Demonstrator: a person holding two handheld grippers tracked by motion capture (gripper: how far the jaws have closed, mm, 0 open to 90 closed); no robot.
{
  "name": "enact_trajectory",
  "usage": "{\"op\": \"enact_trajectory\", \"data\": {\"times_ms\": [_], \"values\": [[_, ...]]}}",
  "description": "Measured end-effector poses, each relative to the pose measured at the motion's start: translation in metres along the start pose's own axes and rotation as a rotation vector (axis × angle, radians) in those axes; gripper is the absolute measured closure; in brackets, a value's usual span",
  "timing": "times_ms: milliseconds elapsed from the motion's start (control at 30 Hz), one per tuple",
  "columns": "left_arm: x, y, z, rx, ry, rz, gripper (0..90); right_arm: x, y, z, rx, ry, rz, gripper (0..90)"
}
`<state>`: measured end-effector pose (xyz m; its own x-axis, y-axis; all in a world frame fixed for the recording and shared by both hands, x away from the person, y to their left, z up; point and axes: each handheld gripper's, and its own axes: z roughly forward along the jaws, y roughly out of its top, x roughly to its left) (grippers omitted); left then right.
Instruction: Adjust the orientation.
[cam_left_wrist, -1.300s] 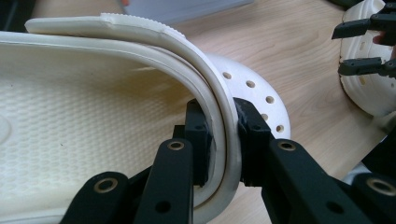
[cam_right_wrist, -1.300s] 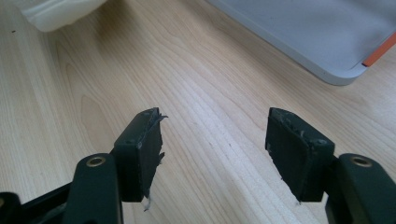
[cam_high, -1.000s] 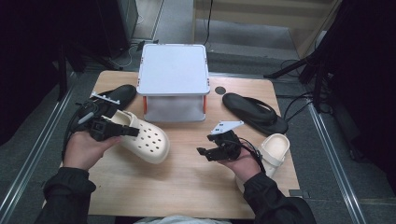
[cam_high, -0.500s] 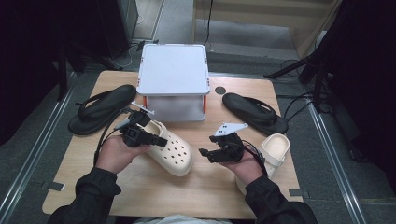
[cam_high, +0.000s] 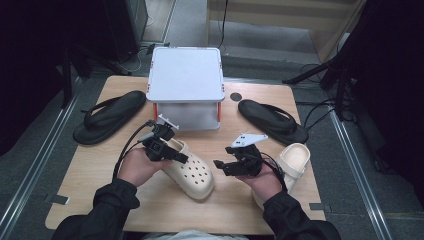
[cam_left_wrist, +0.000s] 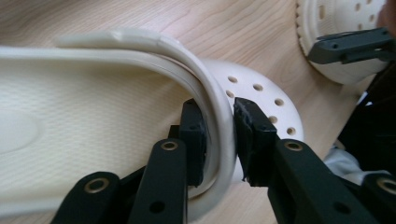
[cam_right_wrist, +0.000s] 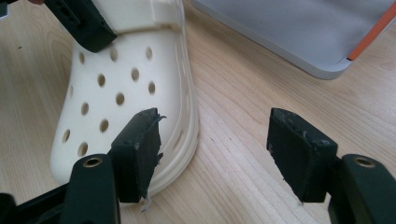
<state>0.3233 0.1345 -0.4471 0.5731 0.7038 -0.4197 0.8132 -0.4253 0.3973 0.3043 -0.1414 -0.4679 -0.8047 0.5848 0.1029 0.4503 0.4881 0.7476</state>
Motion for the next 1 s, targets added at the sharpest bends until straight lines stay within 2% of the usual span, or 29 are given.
{"op": "enact_trajectory", "data": {"times_ms": [200,333,400,467,600,667,700,800,833,933,1000], "values": [[0.001,0.000,-0.004,-0.017,-0.002,0.011,67.5,0.001,0.000,0.001,0.002,0.001,0.000,35.4],[0.001,0.000,-0.013,-0.046,-0.008,0.013,62.9,0.002,0.000,0.001,0.000,0.002,-0.003,35.4],[-0.001,0.001,-0.019,-0.063,-0.005,0.027,60.6,0.003,0.001,0.000,-0.005,0.002,-0.005,35.4],[-0.003,0.001,-0.028,-0.094,0.018,0.057,58.3,0.005,0.002,0.000,-0.012,0.010,-0.006,35.4],[0.001,0.000,-0.036,-0.110,0.036,0.058,58.4,0.011,0.004,-0.002,-0.024,0.023,0.000,36.3],[0.006,0.000,-0.040,-0.117,0.047,0.055,60.3,0.013,0.004,-0.003,-0.026,0.021,-0.003,36.7],[0.012,0.000,-0.042,-0.111,0.071,0.064,64.1,0.016,0.005,-0.004,-0.026,0.020,0.000,37.3],[0.020,-0.001,-0.043,-0.122,0.071,0.064,72.6,0.021,0.005,-0.005,-0.032,0.027,0.011,38.6],[0.028,-0.001,-0.043,-0.119,0.072,0.069,75.9,0.024,0.005,-0.006,-0.034,0.033,0.013,40.3],[0.042,0.000,-0.039,-0.087,0.085,0.090,83.5,0.033,0.005,-0.007,-0.036,0.046,0.015,44.2],[0.046,0.000,-0.037,-0.079,0.095,0.096,87.3,0.036,0.004,-0.007,-0.039,0.054,0.011,45.3]]}}
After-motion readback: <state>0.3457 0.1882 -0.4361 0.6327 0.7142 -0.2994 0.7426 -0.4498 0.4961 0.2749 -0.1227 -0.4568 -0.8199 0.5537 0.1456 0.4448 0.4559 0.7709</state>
